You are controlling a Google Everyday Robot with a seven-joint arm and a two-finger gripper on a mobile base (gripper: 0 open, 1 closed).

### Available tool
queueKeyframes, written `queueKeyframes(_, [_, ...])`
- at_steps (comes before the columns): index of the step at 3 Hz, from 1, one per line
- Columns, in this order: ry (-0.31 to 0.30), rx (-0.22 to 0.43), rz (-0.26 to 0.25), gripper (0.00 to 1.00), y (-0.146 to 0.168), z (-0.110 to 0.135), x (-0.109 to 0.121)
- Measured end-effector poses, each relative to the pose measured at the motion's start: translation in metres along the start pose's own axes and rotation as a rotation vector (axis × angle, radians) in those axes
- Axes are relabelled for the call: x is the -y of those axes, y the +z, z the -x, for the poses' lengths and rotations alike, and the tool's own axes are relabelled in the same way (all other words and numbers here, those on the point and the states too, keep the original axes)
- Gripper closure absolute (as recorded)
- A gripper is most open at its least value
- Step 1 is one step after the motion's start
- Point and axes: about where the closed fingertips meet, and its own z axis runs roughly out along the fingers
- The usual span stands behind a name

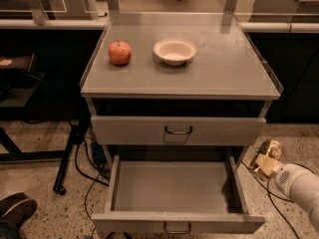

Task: Pick orange can from middle drawer and place on counter

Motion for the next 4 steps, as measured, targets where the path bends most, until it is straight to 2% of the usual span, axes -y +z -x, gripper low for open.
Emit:
queueKeyframes(1, [0.001,0.007,0.000,1.00,-0.001,0.002,0.001])
queueKeyframes(2, [0.004,0.111,0.078,1.00,0.004,0.034,-0.033])
queueKeyframes(3, [0.005,0.180,0.168,1.00,0.001,0.060,-0.070])
queueKeyframes(4, [-0.004,0.180,0.176,1.00,0.000,0.061,-0.074])
